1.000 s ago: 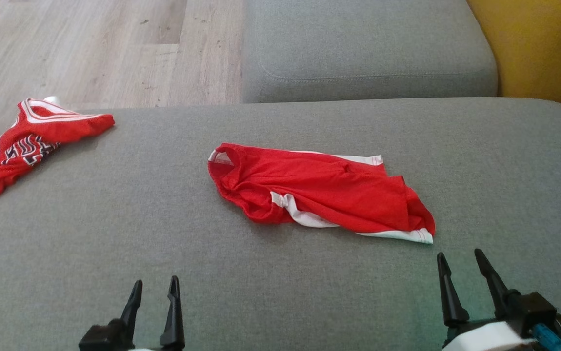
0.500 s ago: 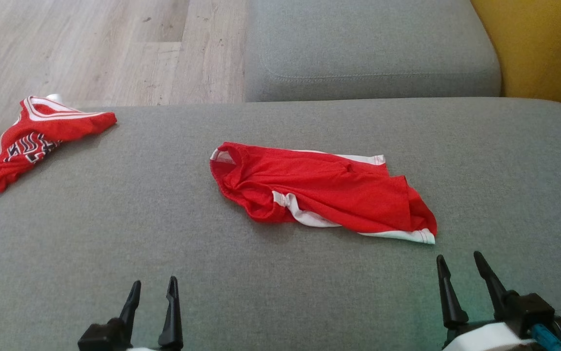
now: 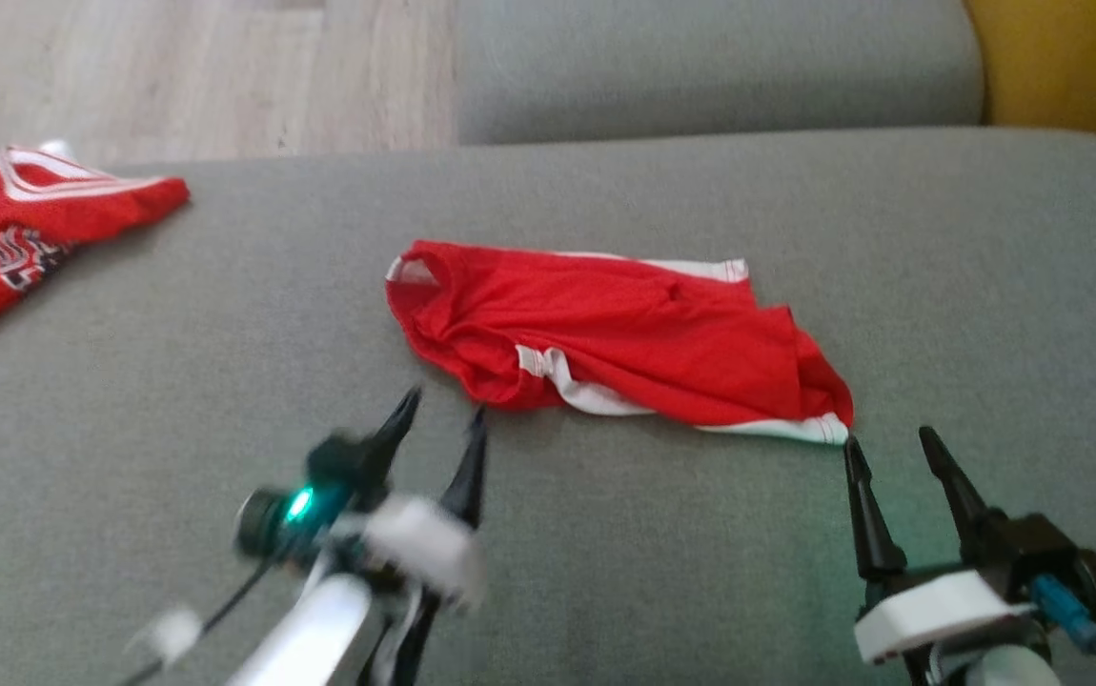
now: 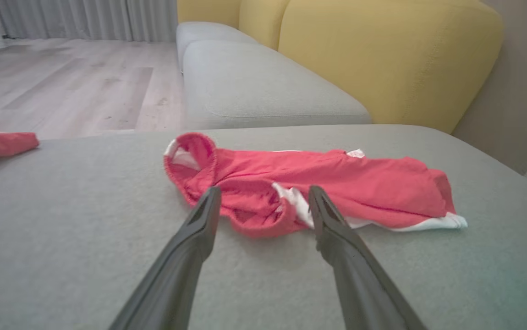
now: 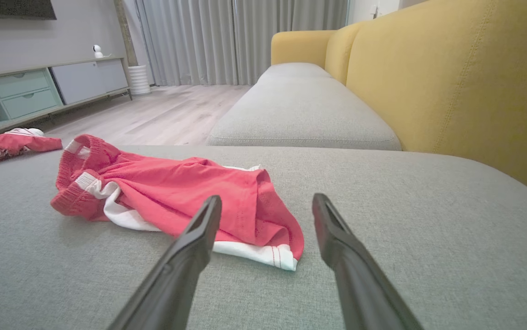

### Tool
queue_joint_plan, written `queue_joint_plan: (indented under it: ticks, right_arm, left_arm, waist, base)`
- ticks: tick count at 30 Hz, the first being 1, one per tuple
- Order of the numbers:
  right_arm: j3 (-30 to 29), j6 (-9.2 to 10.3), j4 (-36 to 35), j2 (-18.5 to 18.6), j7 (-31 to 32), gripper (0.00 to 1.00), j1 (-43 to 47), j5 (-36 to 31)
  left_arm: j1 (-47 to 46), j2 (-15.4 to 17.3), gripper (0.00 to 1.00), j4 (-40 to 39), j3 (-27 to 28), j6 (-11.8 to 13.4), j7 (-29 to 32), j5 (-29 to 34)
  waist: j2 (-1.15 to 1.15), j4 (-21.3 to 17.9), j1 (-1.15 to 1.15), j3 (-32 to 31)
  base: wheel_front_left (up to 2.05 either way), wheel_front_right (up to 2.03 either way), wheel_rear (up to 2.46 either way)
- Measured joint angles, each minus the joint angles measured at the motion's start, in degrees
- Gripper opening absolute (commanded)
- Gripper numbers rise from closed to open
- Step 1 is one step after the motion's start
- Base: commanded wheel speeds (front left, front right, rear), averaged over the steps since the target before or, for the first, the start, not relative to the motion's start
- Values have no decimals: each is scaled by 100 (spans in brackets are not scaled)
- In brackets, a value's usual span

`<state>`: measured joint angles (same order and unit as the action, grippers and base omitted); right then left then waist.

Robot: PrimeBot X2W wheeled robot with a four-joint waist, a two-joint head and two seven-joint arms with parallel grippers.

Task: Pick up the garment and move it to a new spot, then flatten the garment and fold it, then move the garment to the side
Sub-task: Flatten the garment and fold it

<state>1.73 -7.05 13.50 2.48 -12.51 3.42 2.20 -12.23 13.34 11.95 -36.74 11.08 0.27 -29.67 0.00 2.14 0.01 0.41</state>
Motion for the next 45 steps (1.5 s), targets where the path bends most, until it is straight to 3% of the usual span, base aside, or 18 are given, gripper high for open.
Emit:
queue_joint_plan:
  ticks: [6, 22, 24, 25, 26, 28, 35, 45]
  right_arm:
    - [172, 0, -102, 0, 94, 100, -300, -89]
    - [221, 0, -112, 3, 44, 100, -754, -119]
    - [210, 0, -97, 3, 40, 100, -759, -119]
    - [187, 0, -60, 3, 32, 100, -758, -109]
    - [177, 0, -42, 3, 25, 100, -758, -109]
    - [162, 0, -9, 3, -12, 100, -758, -109]
    - [140, 0, 98, 4, -19, 100, -762, -240]
    - [166, -1, 994, 20, 221, 100, -1420, -1251]
  left_arm:
    - [-1003, -570, 100, 767, -18, 11, 636, -186]
    - [-1939, -735, 100, 1959, 55, -26, 1009, -305]
    - [-1939, -744, 77, 1994, 52, 18, 1085, -305]
    - [-1938, -746, 45, 2004, 49, 18, 1129, -336]
    - [-1938, -746, 36, 2004, 41, 18, 1133, -339]
    - [-1933, -747, 0, 1991, 40, 16, 1123, -354]
    - [-1857, -755, 0, 1731, 1, 9, 800, -363]
    - [-1187, -735, 0, 1292, -38, 162, 300, -318]
  waist:
    - [0, -173, 1, 406]
    - [0, -815, 0, 1145]
    - [0, -843, 0, 1156]
    - [0, -848, -1, 1152]
    - [0, -848, -1, 1146]
    - [0, -844, -1, 1127]
    - [0, -758, -1, 1094]
    - [0, -453, -1, 1162]
  base:
    - [0, 0, 0]
    - [0, 0, 0]
    - [0, 0, 0]
    - [0, 0, 0]
    - [0, 0, 0]
    - [0, 0, 0]
    - [0, 0, 0]
    - [0, 0, 0]
